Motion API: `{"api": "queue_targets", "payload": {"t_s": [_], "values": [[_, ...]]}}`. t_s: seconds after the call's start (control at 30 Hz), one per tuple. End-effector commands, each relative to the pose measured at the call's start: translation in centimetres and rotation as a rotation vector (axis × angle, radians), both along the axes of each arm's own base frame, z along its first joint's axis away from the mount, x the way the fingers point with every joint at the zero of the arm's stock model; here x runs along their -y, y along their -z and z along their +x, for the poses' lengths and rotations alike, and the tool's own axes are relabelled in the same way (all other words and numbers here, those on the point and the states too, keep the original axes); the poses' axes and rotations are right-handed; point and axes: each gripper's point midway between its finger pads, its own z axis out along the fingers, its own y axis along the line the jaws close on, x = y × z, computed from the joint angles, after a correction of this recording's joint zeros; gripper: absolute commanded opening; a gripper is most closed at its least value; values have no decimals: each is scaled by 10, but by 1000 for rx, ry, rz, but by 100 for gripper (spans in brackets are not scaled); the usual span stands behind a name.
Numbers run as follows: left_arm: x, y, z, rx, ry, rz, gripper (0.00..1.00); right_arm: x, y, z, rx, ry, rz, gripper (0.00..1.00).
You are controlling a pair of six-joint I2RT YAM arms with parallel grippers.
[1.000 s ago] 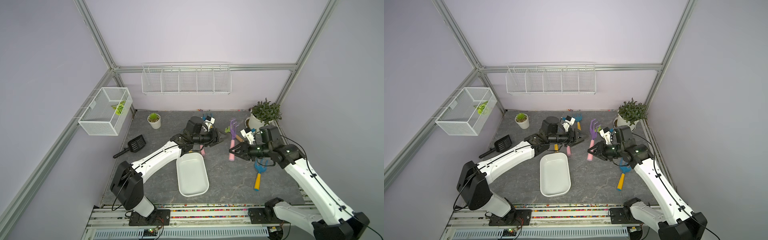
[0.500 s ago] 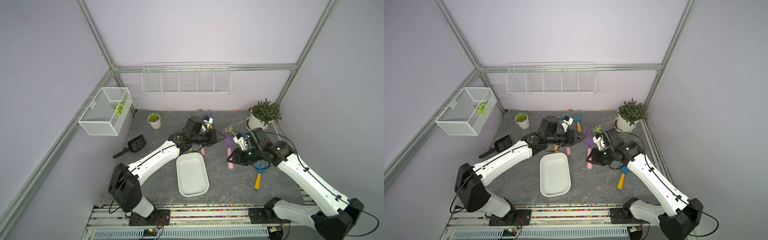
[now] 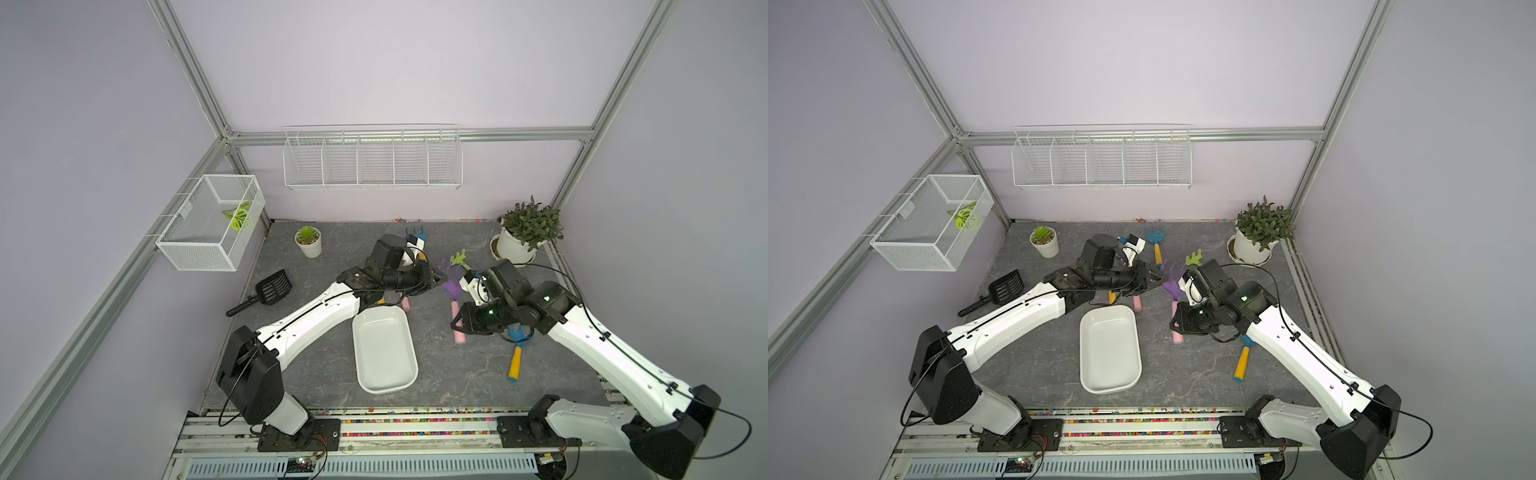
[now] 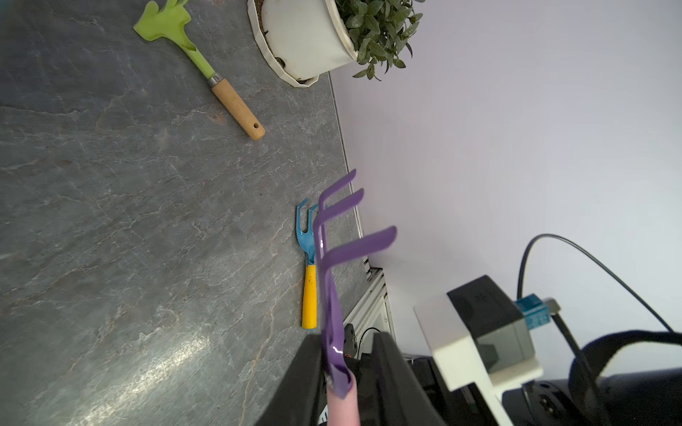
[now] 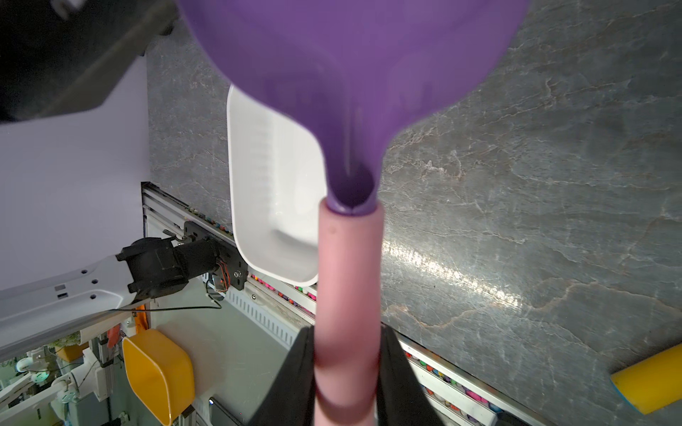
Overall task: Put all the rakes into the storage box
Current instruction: Pick up the rake at the center of the board.
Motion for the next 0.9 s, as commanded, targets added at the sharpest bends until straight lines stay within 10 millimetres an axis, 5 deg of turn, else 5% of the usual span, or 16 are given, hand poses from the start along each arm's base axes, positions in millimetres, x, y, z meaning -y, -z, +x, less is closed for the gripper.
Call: {"api": "queue_targets", "payload": {"t_s": [0.0,0.5,0.7,0.87], "values": [[1,8,0,-7,0,4,23,3,-2,-1,32,-21,-42,0],[9,18,-2,-58,27,-21,0,9,-2,-6,84,-35,-66,0],[7,22,-2,-64,20,-14,0,18,-11,-6,148,-6,-52,47],[-6,24,1,-64,-6,-1,0,25,-26,-4,234,33,-20,65]]}}
